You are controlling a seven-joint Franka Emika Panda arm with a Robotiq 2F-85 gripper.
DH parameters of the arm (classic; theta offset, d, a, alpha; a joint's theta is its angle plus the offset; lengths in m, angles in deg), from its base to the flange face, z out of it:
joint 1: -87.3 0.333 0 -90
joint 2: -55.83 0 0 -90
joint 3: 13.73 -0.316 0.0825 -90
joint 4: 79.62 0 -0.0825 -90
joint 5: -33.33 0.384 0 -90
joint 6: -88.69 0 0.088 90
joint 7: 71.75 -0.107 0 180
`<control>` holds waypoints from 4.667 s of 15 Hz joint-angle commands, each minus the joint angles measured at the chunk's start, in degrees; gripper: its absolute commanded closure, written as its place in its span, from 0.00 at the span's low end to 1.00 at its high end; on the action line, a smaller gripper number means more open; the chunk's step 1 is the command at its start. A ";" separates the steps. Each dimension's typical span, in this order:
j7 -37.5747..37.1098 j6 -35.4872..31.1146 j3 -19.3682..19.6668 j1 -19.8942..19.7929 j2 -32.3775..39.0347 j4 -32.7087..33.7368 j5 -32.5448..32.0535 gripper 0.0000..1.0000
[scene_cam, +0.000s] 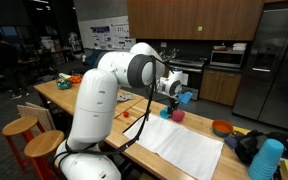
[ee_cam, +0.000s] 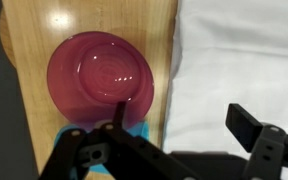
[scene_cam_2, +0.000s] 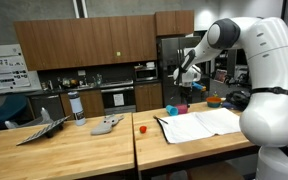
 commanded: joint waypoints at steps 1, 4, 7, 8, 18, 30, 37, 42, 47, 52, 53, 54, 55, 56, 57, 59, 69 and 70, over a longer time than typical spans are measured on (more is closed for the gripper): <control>3.26 2.01 0.27 -0.48 1.93 3.68 -2.33 0.00; 4.52 1.24 0.41 -0.52 3.06 4.98 -3.50 0.00; 4.65 0.82 0.37 -0.46 4.10 5.86 -3.98 0.00; 4.02 0.27 0.60 -0.08 4.39 5.81 -4.56 0.00; -4.81 -2.98 2.70 2.09 7.43 6.74 -13.22 0.00; -9.04 -5.55 2.46 2.77 7.90 6.15 -13.64 0.09; -10.12 -5.58 2.39 2.85 7.82 5.87 -13.71 0.04; -12.07 -5.78 2.83 3.79 8.41 5.71 -15.68 0.00; -13.89 -5.74 2.76 4.12 8.99 5.58 -17.16 0.28; -14.39 -5.53 2.68 3.93 9.13 5.75 -17.36 0.63; -14.50 -5.59 2.65 3.98 9.04 5.59 -17.37 0.71; -14.69 -5.62 2.63 4.04 8.96 5.47 -17.35 0.79; -14.35 -5.50 2.59 3.82 8.95 5.67 -17.28 0.86; -14.34 -5.56 2.60 3.77 8.92 5.70 -17.26 0.94; -14.65 -5.64 2.56 3.85 8.74 5.44 -17.13 0.99; -14.59 -5.65 2.63 3.71 8.48 5.47 -17.18 1.00; -15.33 -7.69 2.34 3.86 2.49 2.34 -17.16 0.99; -15.69 -7.98 2.44 4.07 1.46 1.69 -17.32 0.99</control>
